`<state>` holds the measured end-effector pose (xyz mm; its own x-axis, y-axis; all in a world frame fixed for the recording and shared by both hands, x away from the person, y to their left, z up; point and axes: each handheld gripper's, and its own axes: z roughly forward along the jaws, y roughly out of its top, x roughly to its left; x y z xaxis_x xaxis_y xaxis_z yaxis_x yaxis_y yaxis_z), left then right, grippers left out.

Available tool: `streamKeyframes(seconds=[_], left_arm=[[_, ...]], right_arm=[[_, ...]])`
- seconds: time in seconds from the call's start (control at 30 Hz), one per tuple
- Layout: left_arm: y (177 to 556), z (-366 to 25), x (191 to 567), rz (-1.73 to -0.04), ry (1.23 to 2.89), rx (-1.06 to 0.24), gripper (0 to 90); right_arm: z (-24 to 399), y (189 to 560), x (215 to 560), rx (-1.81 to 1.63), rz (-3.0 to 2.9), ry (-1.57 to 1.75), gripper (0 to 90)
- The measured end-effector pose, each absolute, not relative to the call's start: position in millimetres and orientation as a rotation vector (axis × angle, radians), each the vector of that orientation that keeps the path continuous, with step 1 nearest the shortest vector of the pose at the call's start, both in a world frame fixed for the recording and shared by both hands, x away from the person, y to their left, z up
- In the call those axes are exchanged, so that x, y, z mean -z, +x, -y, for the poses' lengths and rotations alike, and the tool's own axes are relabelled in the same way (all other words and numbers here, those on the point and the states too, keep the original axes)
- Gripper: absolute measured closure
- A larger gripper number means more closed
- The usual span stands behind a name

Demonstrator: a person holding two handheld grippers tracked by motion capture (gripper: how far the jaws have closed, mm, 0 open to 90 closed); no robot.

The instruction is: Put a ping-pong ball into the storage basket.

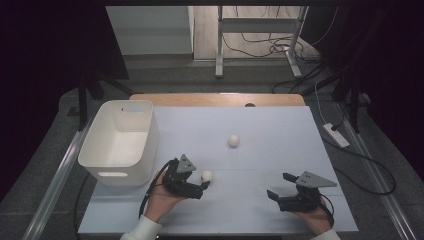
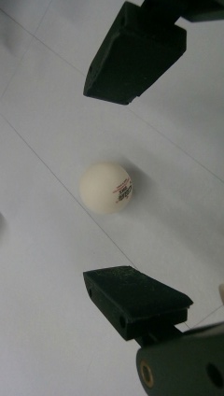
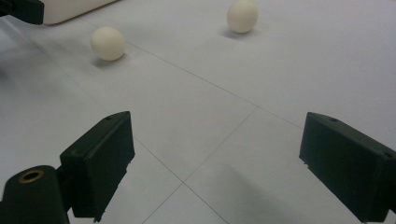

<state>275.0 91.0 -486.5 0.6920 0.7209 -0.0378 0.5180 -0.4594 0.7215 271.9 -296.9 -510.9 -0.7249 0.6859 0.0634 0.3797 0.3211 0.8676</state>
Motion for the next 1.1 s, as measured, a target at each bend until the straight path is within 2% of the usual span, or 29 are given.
streamKeyframes(seconds=[1.1], left_arm=[[297,-74,503,-1.004,2.27,-0.324,12.4]], right_arm=[[296,274,512,-1.363,-2.276,0.954,9.8]])
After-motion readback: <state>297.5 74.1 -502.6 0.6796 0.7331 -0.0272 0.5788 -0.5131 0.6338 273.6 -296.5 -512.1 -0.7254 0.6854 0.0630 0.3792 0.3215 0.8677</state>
